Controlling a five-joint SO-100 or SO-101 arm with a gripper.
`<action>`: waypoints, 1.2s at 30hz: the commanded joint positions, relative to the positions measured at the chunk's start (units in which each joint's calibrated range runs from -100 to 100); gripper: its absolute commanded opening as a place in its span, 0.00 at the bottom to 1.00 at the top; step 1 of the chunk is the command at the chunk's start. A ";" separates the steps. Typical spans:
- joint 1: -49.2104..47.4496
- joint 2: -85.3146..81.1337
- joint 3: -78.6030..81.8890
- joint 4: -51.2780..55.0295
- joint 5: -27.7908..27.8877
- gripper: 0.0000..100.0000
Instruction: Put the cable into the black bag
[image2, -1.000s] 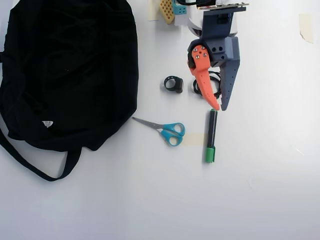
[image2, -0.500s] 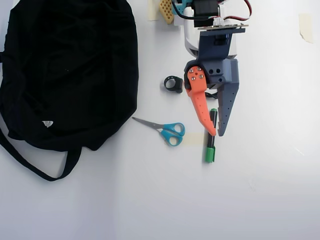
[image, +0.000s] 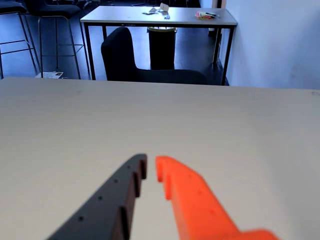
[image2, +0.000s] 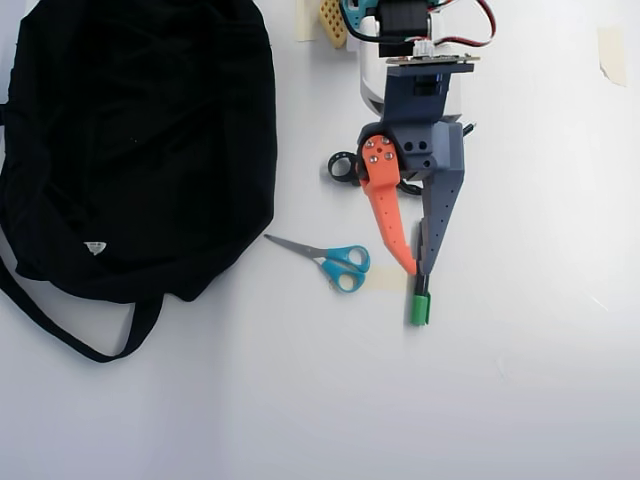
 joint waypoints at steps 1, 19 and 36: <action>-0.29 -1.20 -1.92 -0.78 0.31 0.03; -3.80 -2.45 -5.60 20.41 0.31 0.02; -9.41 -2.94 -12.43 70.02 -0.38 0.02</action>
